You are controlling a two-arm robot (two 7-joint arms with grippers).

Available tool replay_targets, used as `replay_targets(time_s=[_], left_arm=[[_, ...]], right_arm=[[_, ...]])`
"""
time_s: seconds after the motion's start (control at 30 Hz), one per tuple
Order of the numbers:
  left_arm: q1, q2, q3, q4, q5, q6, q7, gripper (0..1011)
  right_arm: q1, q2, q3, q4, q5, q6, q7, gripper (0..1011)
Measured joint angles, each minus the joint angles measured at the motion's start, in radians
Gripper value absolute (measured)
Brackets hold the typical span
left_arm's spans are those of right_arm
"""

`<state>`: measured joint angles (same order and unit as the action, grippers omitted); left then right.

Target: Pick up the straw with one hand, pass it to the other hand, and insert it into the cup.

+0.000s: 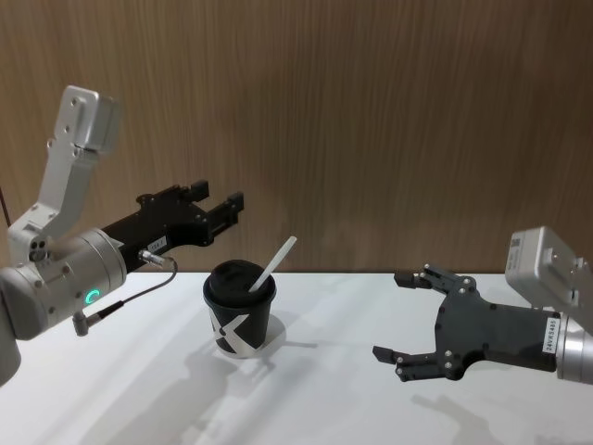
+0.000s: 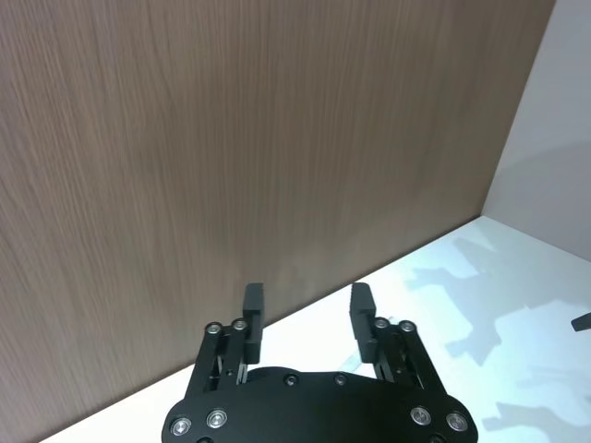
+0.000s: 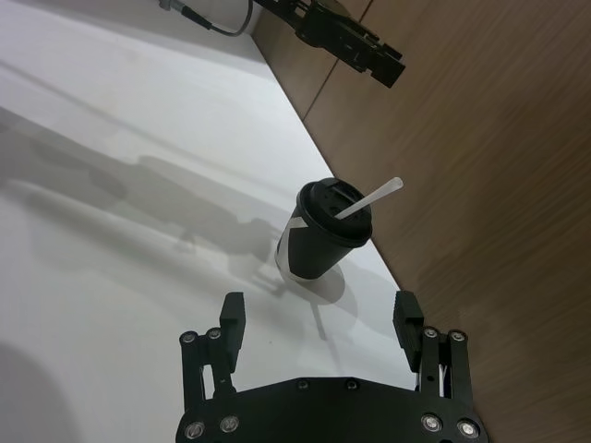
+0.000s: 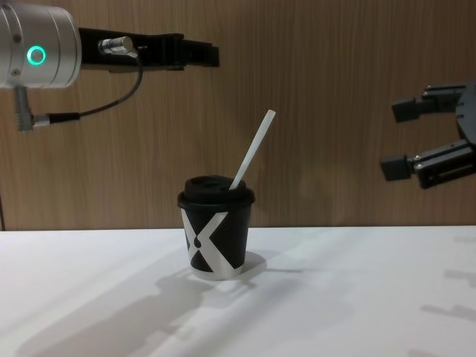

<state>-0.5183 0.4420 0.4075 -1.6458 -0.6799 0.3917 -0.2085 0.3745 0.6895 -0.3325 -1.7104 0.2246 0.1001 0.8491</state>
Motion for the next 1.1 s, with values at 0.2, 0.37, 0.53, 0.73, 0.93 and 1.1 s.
replay_targets(time_s=[0.2, 0.37, 0.53, 0.73, 0.93, 1.1], left_arm=[[0.0, 0.0, 0.0, 0.001, 0.001, 0.0, -0.002, 742], [0.004, 0.002, 0.002, 0.003, 0.001, -0.011, -0.019, 874], [0.014, 0.012, 0.009, 0.013, 0.0, -0.044, -0.058, 1003], [0.036, 0.02, 0.016, 0.026, -0.003, -0.111, -0.112, 1003], [0.062, 0.02, 0.019, 0.039, -0.004, -0.181, -0.151, 1003], [0.08, 0.013, 0.019, 0.05, -0.001, -0.236, -0.176, 1003]], right_arm=[[0.001, 0.0, 0.0, 0.0, 0.001, 0.0, 0.0, 1001], [0.007, -0.006, 0.003, 0.0, 0.007, 0.003, -0.01, 1001], [0.019, -0.025, 0.016, 0.002, 0.023, 0.016, -0.036, 1001], [0.033, -0.054, 0.033, 0.005, 0.046, 0.033, -0.069, 1001], [0.045, -0.093, 0.055, 0.007, 0.079, 0.055, -0.114, 1001], [0.051, -0.129, 0.075, 0.007, 0.111, 0.079, -0.162, 1001]])
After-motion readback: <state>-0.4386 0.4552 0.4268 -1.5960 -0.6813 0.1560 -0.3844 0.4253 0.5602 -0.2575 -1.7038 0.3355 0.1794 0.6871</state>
